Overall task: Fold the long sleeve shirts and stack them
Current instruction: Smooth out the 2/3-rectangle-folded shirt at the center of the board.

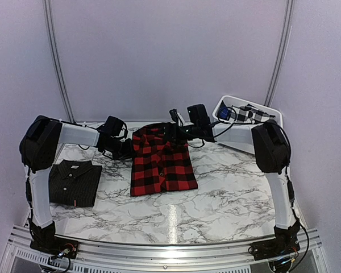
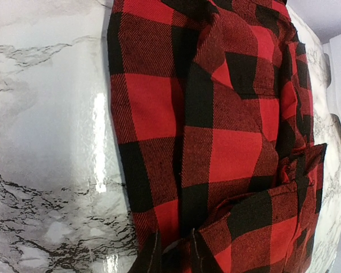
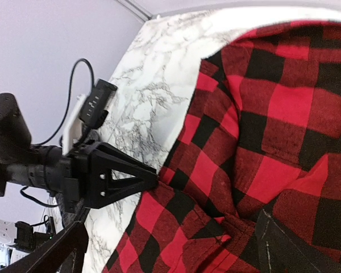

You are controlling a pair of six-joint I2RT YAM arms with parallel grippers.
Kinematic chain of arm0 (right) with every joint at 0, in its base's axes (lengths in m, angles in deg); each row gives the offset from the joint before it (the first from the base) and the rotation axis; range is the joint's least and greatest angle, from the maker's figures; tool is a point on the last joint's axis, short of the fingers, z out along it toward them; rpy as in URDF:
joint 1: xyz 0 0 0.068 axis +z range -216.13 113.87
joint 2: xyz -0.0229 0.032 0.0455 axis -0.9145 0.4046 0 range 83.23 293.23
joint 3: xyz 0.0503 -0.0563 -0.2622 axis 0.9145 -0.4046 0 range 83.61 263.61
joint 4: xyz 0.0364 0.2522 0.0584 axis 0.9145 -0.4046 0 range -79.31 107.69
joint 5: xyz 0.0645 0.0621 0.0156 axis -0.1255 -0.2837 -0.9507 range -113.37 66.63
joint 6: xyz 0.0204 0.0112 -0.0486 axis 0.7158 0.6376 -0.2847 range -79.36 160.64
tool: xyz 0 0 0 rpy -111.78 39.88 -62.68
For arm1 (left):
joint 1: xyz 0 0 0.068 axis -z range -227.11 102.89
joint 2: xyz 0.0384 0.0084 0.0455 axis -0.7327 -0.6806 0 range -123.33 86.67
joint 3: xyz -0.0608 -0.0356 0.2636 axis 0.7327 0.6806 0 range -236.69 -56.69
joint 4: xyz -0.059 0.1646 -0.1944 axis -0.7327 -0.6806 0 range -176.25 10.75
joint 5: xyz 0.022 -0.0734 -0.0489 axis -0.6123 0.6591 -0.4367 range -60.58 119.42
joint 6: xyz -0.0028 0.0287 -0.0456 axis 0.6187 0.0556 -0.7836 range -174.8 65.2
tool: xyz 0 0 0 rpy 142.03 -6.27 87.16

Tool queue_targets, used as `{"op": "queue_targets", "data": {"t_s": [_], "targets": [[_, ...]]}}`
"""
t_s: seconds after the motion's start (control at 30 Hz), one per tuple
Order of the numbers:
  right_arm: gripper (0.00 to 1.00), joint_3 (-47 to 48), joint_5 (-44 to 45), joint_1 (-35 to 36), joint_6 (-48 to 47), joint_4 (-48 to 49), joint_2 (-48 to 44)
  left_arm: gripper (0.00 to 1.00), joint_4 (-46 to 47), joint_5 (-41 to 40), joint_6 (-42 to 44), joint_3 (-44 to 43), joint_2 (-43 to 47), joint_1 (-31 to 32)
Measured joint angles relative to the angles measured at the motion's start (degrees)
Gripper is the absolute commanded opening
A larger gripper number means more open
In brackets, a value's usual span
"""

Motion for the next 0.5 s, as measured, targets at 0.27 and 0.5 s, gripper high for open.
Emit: {"op": "queue_targets", "data": {"t_s": [0.27,0.5], "targets": [[0.99,0.0,-1.4,2.3,-1.3,-0.2,-3.1,0.20,-0.2,0.0,0.0,-1.3,0.0,0.0],[0.99,0.0,-4.6,4.9,-1.0,1.3,1.6,0.20,-0.2,0.0,0.0,-2.0,-0.5,0.0]]}}
